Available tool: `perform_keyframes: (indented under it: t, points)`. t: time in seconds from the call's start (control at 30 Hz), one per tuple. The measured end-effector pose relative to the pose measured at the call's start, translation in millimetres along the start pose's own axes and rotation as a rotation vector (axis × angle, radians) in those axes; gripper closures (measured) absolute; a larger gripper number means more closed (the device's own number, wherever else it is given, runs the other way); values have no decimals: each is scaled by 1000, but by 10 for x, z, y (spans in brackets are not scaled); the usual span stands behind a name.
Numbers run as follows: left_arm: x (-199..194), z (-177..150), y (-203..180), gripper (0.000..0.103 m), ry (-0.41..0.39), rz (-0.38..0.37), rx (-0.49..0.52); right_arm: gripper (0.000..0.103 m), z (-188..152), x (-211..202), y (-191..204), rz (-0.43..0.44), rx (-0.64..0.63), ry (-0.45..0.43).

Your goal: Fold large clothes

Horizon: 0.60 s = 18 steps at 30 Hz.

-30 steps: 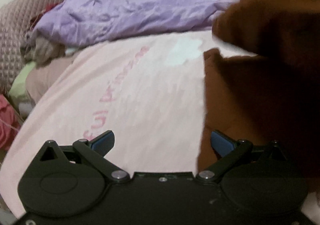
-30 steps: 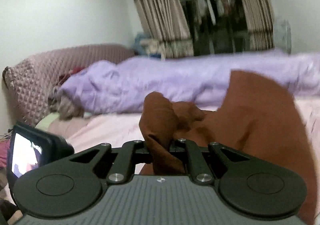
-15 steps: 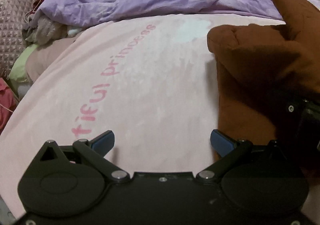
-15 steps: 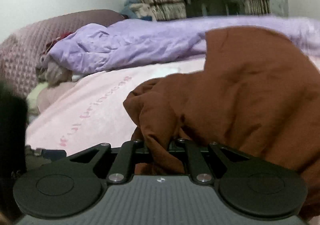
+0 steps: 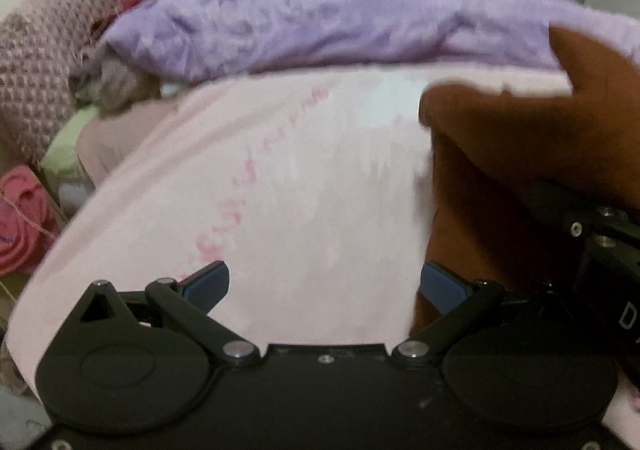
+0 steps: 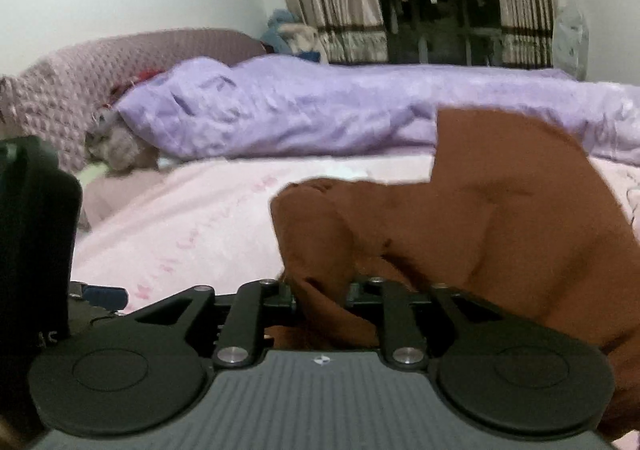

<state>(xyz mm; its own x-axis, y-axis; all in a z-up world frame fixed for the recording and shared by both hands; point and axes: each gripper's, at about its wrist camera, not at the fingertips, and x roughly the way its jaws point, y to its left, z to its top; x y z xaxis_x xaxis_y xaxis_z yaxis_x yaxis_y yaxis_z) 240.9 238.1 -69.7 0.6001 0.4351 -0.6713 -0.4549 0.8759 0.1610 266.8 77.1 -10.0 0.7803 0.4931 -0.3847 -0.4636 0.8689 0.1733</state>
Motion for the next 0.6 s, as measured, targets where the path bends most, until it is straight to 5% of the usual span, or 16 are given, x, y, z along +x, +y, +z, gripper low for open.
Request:
perform_keyframes:
  t: [0.13,0.2,0.23,0.33,0.43,0.53,0.6]
  points:
    - [-460,209,106,0,-127,6,-37,36,251,-331,-146,114,88,-56]
    - [-666,298,114,0,-182,-1,-55,34,349,-563,-200,126,56,-123]
    - [-767,339,111,0,-214,-12,-66,36,386,-667,-218,114,25,-151]
    - [-933,434,48,0,-279,-69,-87,61,501,-917,-356,48,14,-237]
    - [-799,490,-144,0,-257,-121,-64,71,552,-993,-674,15,90,-253]
    - [-503,417,-391,0,-171,-144,-10,80,479,-804,-1006,-62,141,-156]
    - [-253,267,-596,0,-88,-95,62,82,336,-556,-1196,-64,182,-43]
